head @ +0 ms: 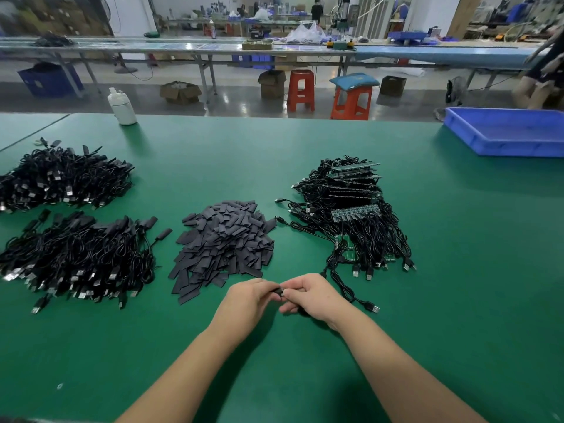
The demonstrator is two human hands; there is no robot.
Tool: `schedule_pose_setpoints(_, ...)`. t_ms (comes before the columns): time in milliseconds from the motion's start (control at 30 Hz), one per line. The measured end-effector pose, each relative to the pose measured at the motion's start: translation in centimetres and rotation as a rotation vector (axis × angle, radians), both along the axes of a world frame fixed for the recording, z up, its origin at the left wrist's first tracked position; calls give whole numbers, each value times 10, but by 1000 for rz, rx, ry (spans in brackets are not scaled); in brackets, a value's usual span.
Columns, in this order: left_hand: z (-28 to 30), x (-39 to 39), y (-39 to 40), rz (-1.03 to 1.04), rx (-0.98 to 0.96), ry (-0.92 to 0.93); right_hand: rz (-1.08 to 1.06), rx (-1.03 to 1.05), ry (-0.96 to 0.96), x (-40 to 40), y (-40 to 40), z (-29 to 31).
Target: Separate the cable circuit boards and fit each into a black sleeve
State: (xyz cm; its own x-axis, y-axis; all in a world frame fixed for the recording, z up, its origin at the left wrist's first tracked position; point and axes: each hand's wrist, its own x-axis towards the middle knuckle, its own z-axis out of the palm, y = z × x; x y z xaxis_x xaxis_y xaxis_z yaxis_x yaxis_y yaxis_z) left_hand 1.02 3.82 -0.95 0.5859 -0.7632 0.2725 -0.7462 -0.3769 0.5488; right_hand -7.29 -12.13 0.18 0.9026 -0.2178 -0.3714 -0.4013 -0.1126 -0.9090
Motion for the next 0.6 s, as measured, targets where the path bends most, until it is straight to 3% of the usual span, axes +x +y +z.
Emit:
schedule_pose_setpoints(267,-5,-4,-5,-41,190,-55,91,-181,65,2,4,0)
schedule_pose_setpoints(467,-5,-8,-12,-15,443,-239,94,-269,65,1,5,2)
schedule_pose_setpoints(533,-7,-11,-12,6,366,-206,52,-198,59,1,6,3)
schedule_pose_setpoints(600,-10,-11,-13,47,159,-25,29,-140,43,2,7,6)
